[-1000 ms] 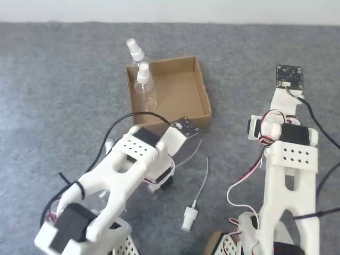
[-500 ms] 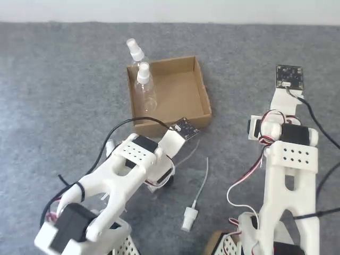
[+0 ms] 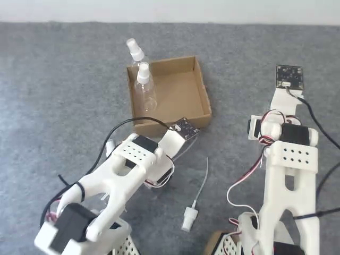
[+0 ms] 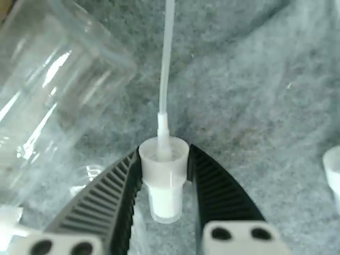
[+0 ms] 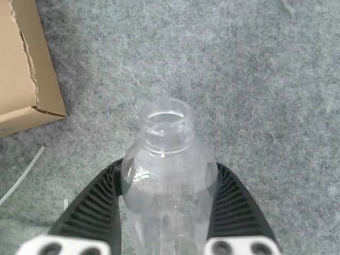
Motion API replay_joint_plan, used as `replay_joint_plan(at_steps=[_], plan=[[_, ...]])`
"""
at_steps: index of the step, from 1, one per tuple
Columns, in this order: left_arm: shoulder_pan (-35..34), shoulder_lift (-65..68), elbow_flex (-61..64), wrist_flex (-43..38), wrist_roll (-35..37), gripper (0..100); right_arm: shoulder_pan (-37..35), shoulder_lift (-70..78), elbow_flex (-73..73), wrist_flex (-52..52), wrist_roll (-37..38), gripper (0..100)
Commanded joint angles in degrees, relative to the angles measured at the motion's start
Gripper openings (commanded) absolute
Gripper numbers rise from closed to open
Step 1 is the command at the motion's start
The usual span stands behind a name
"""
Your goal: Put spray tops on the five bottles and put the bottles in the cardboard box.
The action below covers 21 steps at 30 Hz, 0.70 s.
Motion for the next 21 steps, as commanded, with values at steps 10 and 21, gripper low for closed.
replay_joint_plan(at_steps=[10,21], plan=[[6.07,-3.52,0.48,4.57,-6.42,1,0.66,-2.59,-0.62,-1.10,-0.09,4.3],[1.67,-3.60,-10.33,16.97,-6.95,1,0.66,-2.59,-0.62,-1.19,-0.09,4.3]])
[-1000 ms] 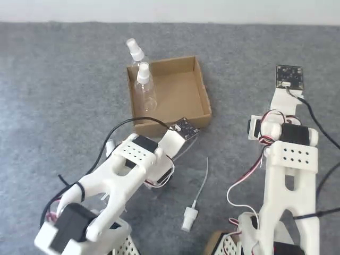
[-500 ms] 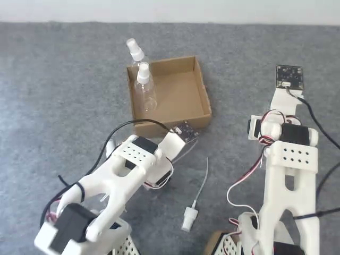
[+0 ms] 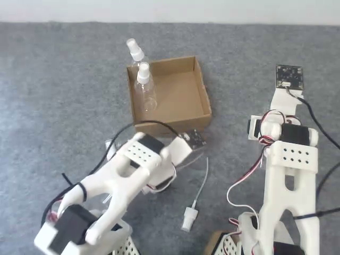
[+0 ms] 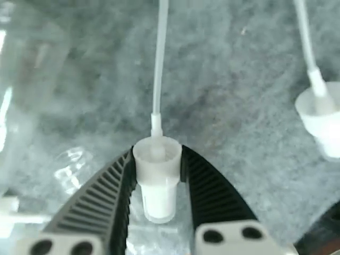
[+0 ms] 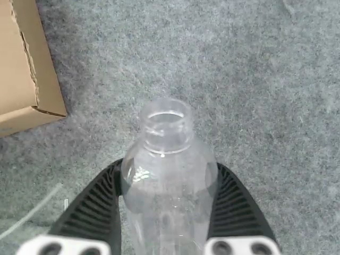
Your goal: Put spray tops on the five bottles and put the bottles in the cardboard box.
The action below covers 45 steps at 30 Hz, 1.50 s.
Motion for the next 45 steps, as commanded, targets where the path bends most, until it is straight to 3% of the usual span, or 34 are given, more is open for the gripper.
replay_joint_plan(at_steps=[1,9,19,25,36,45], plan=[[-1.67,-2.90,-7.25,6.33,-0.70,1,0.66,-2.59,-0.62,-1.19,-0.09,4.2],[-1.76,-4.40,-10.95,11.34,-0.70,1,0.66,-2.59,-0.62,-1.19,-0.09,4.2],[-1.85,-28.57,-11.03,19.96,-0.70,1,0.66,-2.59,-0.62,-1.19,-0.09,4.2],[-2.20,-34.73,-14.20,24.00,-0.70,1,0.66,-2.59,-0.62,-1.10,-0.09,4.2],[-25.32,-34.81,-32.04,25.58,-0.62,1,0.66,-2.59,-0.62,-1.10,-0.09,4.2],[-36.92,-34.81,-35.56,24.18,0.62,1,0.57,-2.59,-0.62,-1.19,-0.09,4.2]])
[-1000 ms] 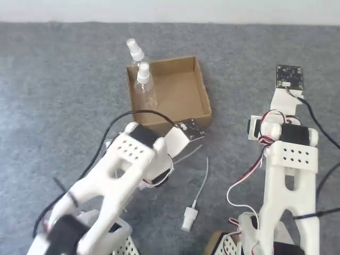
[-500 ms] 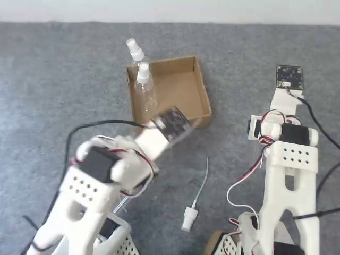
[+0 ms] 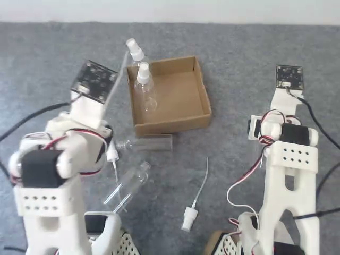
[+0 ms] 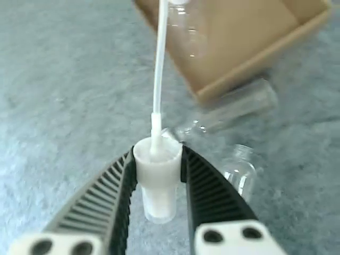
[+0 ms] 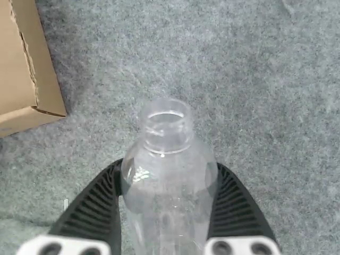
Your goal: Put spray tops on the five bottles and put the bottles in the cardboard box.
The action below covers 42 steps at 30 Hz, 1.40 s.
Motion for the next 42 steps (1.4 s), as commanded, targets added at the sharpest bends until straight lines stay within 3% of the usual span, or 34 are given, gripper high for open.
replay_joint_plan(at_steps=[1,8,15,33,39,42], plan=[[-5.45,-1.49,-3.12,-1.14,2.20,1,0.48,-2.59,-0.62,-1.19,-0.09,4.2],[-16.09,6.77,-3.21,-3.43,7.82,1,0.48,-2.59,-0.62,-1.01,-0.09,4.2],[-21.54,22.51,-3.56,-5.27,12.31,5,0.40,-2.59,-0.53,-1.01,-0.09,4.2],[-31.56,35.25,-4.09,-7.65,49.58,5,0.40,-2.59,0.35,-2.33,-0.09,4.2],[-32.88,40.26,-4.00,-10.11,52.31,5,0.40,-2.59,0.35,-2.24,-0.09,4.2],[-32.97,43.34,-4.00,-12.13,57.14,1,0.40,-2.59,0.35,-2.24,-0.09,4.2]])
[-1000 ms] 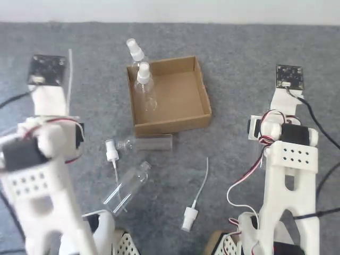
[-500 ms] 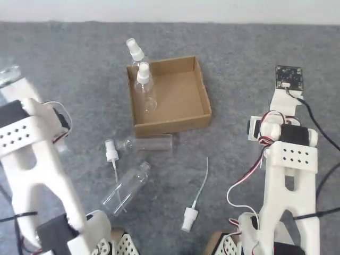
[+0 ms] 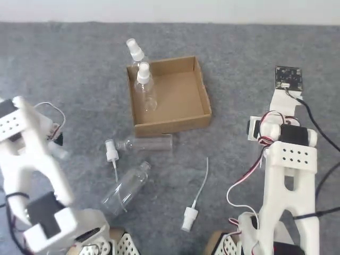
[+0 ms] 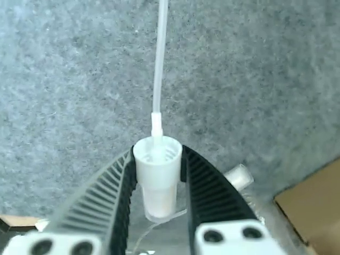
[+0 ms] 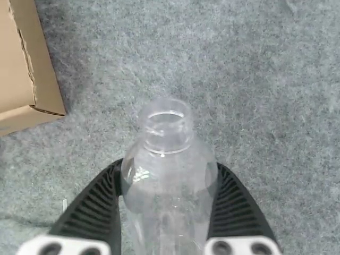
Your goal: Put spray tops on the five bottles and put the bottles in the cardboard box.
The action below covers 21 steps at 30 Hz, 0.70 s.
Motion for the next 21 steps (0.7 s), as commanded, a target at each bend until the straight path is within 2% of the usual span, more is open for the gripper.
replay_joint_plan(at_steps=[1,7,14,21], plan=[[-0.35,2.64,-3.30,-3.87,6.68,1,0.48,-2.59,-0.79,-1.19,-0.09,4.2],[-0.26,9.41,-3.38,-7.21,13.63,1,0.48,-2.59,-0.79,-1.27,-0.09,4.2],[0.09,15.82,-5.58,-7.03,13.63,2,0.48,-2.59,-0.79,-1.36,-0.09,4.2],[1.05,20.66,-10.15,-1.58,12.66,23,0.48,-2.59,-0.79,-1.27,-0.09,4.2]])
